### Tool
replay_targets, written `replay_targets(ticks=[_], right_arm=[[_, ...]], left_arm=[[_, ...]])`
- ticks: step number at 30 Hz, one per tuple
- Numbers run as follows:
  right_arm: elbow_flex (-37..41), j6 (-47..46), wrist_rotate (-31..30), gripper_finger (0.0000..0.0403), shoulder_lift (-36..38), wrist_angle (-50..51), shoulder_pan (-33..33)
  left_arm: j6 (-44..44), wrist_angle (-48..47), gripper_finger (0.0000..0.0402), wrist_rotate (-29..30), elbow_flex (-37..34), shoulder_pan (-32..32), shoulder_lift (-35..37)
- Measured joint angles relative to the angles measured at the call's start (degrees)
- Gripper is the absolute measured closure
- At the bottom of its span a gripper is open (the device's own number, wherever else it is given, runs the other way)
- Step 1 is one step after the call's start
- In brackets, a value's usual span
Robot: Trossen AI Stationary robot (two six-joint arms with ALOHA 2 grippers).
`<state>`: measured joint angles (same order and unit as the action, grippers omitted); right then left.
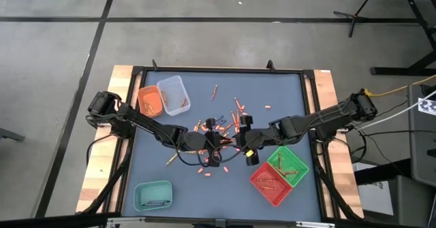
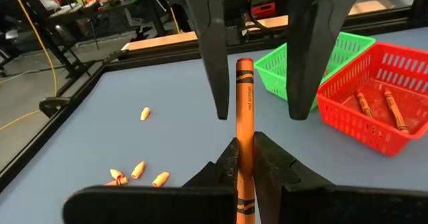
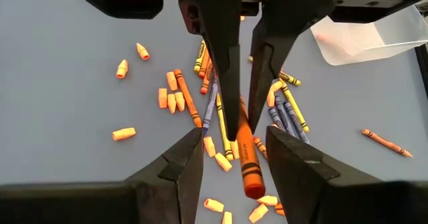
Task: Sort crayons
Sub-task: Put the red crayon into the red bin
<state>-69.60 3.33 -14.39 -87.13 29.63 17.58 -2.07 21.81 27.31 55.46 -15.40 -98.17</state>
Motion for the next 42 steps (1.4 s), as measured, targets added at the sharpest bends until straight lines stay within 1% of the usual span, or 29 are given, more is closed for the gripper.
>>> replay_targets(ticks=[12, 14, 23, 30, 34, 37, 42], right_arm=[[0.0, 0.0, -0.04, 0.0246, 0.0, 0.02, 0.0], [0.0, 0.0, -0.04, 0.0257, 0.0, 0.02, 0.0], [0.0, 0.0, -0.17, 0.0333, 0.0, 0.0, 0.0], [0.0, 0.0, -0.18, 0.0359, 0.0, 0.02, 0.0], [0.0, 0.0, -0.02, 0.0368, 0.0, 0.1, 0.0], [0.0, 0.0, -0.03, 0.0371, 0.0, 0.04, 0.02], [0.0, 0.0, -0.02, 0.0371, 0.0, 0.71, 0.02]], left_arm=[[0.04, 1.37, 0.0392, 0.0, 0.0, 0.0, 0.02], [0.04, 1.37, 0.0392, 0.0, 0.0, 0.0, 0.02], [0.07, 1.35, 0.0392, -0.07, 0.0, -0.02, 0.02], [0.33, 1.35, 0.0392, -0.16, 0.0, -0.02, 0.02], [0.42, 1.31, 0.0392, -1.82, 0.0, 0.0, 0.02], [0.42, 1.32, 0.0382, -2.01, 0.0, -0.02, 0.02], [0.42, 1.37, 0.0343, -2.01, 0.0, 0.0, 0.02]])
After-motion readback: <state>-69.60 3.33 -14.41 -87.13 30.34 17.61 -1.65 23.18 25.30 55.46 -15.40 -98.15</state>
